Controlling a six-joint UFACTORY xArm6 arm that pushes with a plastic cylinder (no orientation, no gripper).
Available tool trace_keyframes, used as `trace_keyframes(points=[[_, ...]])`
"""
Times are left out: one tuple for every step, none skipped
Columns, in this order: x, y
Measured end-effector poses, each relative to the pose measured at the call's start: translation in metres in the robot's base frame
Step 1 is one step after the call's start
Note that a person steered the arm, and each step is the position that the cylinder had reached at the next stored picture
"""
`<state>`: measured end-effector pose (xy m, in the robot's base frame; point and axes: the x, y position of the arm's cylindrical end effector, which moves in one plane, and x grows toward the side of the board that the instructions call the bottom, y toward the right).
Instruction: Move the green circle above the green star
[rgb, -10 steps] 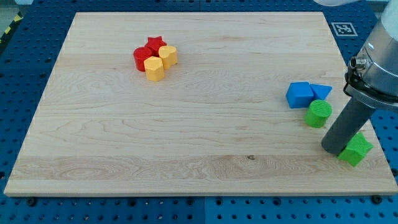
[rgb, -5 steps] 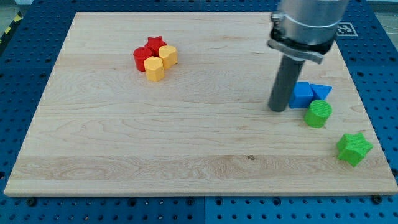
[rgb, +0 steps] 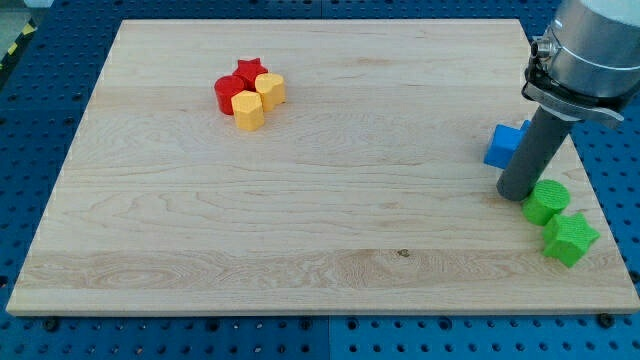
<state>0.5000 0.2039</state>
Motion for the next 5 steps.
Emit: trace_keyframes(points=[[0.0000,0.0000],[0.0022,0.0000],[0.0026,0.0004],[0.0053,0.0032],[0.0053,0.0081]])
